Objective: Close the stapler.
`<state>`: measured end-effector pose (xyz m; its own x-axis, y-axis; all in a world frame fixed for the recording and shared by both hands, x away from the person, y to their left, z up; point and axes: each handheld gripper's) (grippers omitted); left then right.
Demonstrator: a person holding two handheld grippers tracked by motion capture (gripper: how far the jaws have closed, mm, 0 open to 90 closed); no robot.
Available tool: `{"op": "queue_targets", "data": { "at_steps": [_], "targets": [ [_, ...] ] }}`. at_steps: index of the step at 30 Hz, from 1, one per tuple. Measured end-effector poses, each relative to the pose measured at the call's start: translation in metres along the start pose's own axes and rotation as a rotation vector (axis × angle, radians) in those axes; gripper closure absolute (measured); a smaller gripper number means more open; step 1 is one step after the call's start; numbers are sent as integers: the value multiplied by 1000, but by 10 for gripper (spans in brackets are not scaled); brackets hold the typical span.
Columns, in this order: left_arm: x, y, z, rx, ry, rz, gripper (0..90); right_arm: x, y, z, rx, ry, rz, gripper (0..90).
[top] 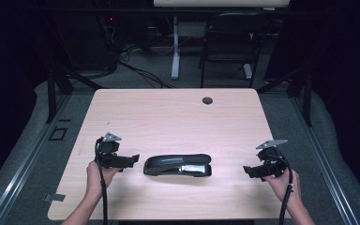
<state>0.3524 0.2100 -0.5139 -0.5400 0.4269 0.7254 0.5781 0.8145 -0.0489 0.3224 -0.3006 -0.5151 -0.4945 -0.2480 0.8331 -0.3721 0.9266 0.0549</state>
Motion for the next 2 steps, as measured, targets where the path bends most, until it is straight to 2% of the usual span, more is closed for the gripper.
{"op": "queue_targets", "data": {
  "at_steps": [2],
  "targets": [
    [-1, 1, 0, -1, 8, 8, 37, -2, -2, 0, -4, 5, 7, 102]
  ]
}}
Point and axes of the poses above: each handheld gripper's, and its own axes: x roughly backward along the jaws, z roughly out of its underside, y roughly to its left, and after that the axes turned 7 degrees about -x, right-handed
